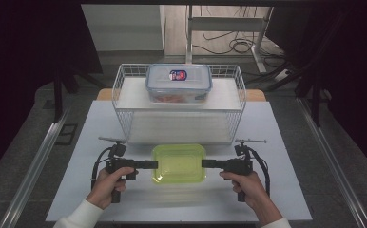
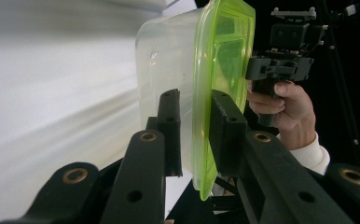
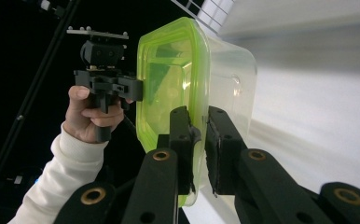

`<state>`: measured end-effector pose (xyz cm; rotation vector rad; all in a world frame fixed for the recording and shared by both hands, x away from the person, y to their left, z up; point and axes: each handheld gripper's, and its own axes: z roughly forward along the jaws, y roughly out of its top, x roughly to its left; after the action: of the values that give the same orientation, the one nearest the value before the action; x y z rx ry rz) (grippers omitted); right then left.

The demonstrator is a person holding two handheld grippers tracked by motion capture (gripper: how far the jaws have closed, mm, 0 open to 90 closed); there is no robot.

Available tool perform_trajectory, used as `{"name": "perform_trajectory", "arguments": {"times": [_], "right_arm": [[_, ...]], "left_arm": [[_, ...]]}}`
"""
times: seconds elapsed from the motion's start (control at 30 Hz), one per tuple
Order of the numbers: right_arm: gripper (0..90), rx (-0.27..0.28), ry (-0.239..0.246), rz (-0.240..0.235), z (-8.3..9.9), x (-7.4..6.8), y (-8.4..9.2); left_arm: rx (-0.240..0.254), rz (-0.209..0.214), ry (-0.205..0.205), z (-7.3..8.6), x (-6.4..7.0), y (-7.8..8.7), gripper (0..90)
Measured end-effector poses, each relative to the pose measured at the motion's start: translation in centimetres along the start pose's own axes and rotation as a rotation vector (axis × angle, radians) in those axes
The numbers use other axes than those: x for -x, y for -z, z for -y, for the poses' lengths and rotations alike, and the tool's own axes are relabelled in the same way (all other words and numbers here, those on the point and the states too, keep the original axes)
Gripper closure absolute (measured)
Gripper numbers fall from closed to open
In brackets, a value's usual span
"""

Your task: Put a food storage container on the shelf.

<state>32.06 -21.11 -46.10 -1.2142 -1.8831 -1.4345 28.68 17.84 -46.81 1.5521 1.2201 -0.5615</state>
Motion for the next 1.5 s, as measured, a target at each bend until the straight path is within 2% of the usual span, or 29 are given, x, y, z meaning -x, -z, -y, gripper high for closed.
{"name": "perform_trajectory", "arguments": {"times": [0.17,0.2,0.27,0.37,0.5,0.53,0.6,0.7,0.83,0.87,1.07,1.17,1.27,1.4,1.43,1.5], "right_arm": [[81.3,0.008,0.023,-0.005,-1.2,-1.4,0.5],[81.4,0.018,0.036,-0.008,-1.8,-2.1,0.7],[81.5,0.02,0.038,-0.009,-2.0,-2.3,0.8],[81.5,0.024,0.068,-0.006,-3.3,-3.8,1.3],[81.5,0.03,0.09,-0.001,-4.1,-4.6,1.6],[81.6,0.035,0.101,0.005,-4.8,-5.3,1.8],[81.5,0.036,0.106,0.004,-5.1,-5.6,1.9],[81.6,0.052,0.125,-0.001,-6.4,-6.6,2.3],[81.6,0.067,0.144,0.004,-7.7,-7.7,2.6],[81.6,0.069,0.146,0.005,-7.9,-7.8,2.6],[81.7,0.084,0.16,0.004,-9.3,-8.7,3.0],[81.7,0.097,0.165,0.013,-10.6,-9.4,3.4],[81.7,0.098,0.169,0.015,-11.1,-9.6,3.5],[81.7,0.107,0.188,0.023,-12.8,-10.3,4.0],[81.7,0.11,0.196,0.028,-13.2,-10.4,4.0],[81.7,0.114,0.204,0.035,-14.2,-10.8,4.2]], "left_arm": [[0.011,-0.002,-0.023,-1.3,1.5,0.8,76.0],[0.013,0.002,-0.031,-1.8,2.0,1.1,76.1],[0.016,0.0,-0.037,-2.1,2.4,1.3,76.1],[0.024,-0.004,-0.056,-3.2,3.7,1.9,76.2],[0.024,-0.012,-0.07,-4.0,4.5,2.3,76.6],[0.028,-0.014,-0.074,-4.7,5.2,2.6,76.6],[0.028,-0.014,-0.08,-5.0,5.6,2.8,76.6],[0.039,-0.02,-0.104,-6.3,6.9,3.5,76.5],[0.044,-0.025,-0.116,-7.3,7.8,3.9,76.5],[0.046,-0.027,-0.122,-7.9,8.3,4.2,76.5],[0.05,-0.029,-0.142,-9.5,9.6,4.6,76.4],[0.051,-0.037,-0.157,-10.6,10.3,4.8,76.4],[0.05,-0.036,-0.164,-11.2,10.7,4.9,76.4],[0.053,-0.035,-0.173,-13.1,11.3,5.0,76.7],[0.053,-0.035,-0.173,-13.1,11.3,5.0,76.8],[0.058,-0.037,-0.178,-14.3,11.6,5.0,77.0]]}}
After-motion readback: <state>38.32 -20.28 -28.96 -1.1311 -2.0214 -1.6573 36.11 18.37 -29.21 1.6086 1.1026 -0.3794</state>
